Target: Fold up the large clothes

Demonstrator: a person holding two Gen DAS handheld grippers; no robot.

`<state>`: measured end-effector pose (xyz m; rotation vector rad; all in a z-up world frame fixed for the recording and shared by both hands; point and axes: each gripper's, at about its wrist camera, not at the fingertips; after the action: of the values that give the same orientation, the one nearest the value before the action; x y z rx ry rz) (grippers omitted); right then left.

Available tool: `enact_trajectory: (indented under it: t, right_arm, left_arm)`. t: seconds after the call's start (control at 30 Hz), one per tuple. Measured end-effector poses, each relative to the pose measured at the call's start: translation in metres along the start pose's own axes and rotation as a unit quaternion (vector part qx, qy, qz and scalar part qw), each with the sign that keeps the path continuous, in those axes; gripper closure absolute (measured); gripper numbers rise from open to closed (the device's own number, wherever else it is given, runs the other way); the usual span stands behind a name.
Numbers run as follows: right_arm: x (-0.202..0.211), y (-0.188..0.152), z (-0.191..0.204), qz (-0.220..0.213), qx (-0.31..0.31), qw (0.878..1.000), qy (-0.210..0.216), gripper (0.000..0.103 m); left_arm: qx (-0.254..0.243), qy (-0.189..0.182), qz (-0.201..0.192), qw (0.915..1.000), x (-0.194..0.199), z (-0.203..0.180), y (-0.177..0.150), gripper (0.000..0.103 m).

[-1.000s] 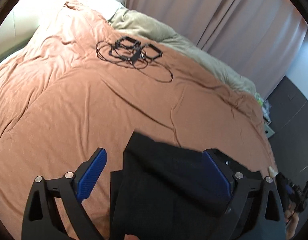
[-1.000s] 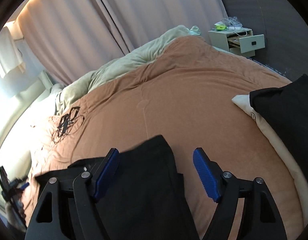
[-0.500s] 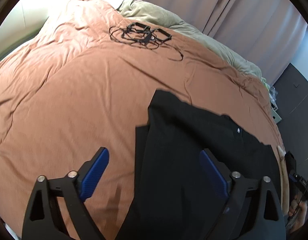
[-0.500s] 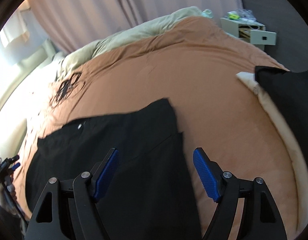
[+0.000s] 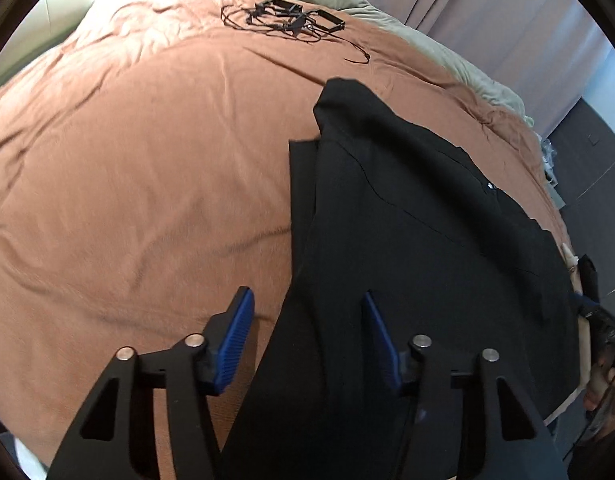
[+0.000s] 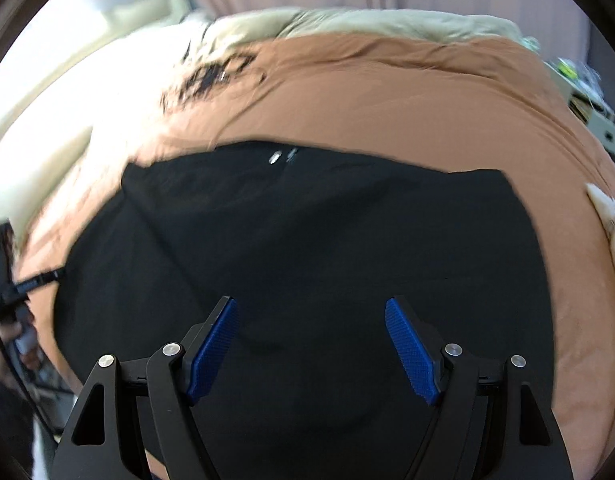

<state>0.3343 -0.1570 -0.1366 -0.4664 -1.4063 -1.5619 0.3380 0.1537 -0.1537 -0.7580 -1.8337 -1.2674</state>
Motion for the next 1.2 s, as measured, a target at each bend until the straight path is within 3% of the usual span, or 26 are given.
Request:
enact_trajectory:
  t: [0.13,0.27,0.37,0.57,1.0,1.2]
  right_arm:
    - [-0.045,0.003,0.031,0.053,0.034,0.998,-0.019,0.036]
    - [-0.078,0.016,0.036,0.081,0.038,0.994,-0.058,0.04]
    - [-0.089,0.035,0.032,0.079,0.023,0.994,-0.074,0.044]
    - [-0.111,0.071,0.014,0.077,-0.006,0.993,-0.093,0.063]
    - [-0.14,0.128,-0.012,0.047,-0.028,0.992,-0.111,0.065]
    - [-0.117,0.134,-0.023,0.028,-0.065,0.994,-0.083,0.065]
  left_arm:
    - [0.004,-0.02,0.001,0.9998,-0.007,0.003,-0.002,0.057]
    - [0.001,-0.029,0.002,0.9996,-0.013,0.001,0.0,0.061]
    - [0.003,-0.037,0.002,0.9993,-0.017,0.003,0.002,0.061]
    - [0.014,-0.049,0.003,0.9987,-0.024,0.006,0.002,0.061]
    - [0.028,-0.058,0.007,0.9979,-0.029,0.009,0.003,0.061]
    - [0.043,-0.061,0.005,0.9972,-0.009,0.017,-0.001,0.061]
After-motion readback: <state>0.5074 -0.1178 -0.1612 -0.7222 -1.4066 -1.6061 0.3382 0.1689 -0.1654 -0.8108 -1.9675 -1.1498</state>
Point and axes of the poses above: each gripper's, at about its wrist camera, not at the fingertips, and x roughly against the way its jaws point, z to its left, y to its top, and after that the axes turned 8 degrees about y, right-handed
